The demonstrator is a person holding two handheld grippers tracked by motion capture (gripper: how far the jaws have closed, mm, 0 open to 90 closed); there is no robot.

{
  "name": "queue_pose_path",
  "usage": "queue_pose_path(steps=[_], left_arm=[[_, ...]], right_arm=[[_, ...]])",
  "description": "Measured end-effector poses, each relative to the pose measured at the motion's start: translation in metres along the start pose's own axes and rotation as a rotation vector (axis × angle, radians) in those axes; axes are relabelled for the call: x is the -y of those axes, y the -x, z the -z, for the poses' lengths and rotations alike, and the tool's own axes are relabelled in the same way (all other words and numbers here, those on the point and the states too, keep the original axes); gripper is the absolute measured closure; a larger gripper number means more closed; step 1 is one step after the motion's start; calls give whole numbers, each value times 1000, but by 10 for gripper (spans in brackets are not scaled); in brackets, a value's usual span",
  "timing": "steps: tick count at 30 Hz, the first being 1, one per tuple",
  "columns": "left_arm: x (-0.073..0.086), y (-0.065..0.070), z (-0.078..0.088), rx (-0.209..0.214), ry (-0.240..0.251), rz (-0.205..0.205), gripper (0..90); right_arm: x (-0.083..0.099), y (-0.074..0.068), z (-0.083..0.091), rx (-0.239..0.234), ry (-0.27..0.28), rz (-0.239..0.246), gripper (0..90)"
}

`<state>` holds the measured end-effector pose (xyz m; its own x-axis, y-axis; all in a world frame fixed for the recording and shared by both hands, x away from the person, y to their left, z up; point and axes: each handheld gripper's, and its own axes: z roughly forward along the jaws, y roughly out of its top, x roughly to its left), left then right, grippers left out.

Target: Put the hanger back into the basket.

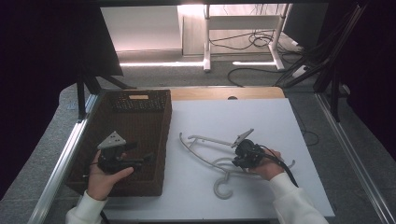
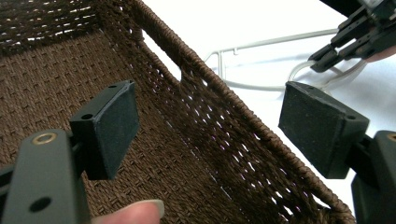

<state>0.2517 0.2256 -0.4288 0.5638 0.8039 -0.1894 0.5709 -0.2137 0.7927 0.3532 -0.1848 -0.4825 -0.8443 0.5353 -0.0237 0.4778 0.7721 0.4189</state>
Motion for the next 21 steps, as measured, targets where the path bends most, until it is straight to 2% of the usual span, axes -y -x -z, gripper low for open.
queue_pose_path(steps=[6, 13, 17, 21], left_arm=[[0, 0, 0, 0, 1, -1, 201], [0, 0, 1, -2, 2, 1, 201], [-1, 0, 2, -3, 6, 0, 201], [-1, 0, 1, -3, 2, -1, 201]], right_arm=[[0, 6, 13, -19, 85, -44, 812], [-3, 11, 28, -59, 188, -143, 812], [-5, 12, 34, -88, 231, -194, 811], [-6, 12, 38, -109, 261, -220, 811]])
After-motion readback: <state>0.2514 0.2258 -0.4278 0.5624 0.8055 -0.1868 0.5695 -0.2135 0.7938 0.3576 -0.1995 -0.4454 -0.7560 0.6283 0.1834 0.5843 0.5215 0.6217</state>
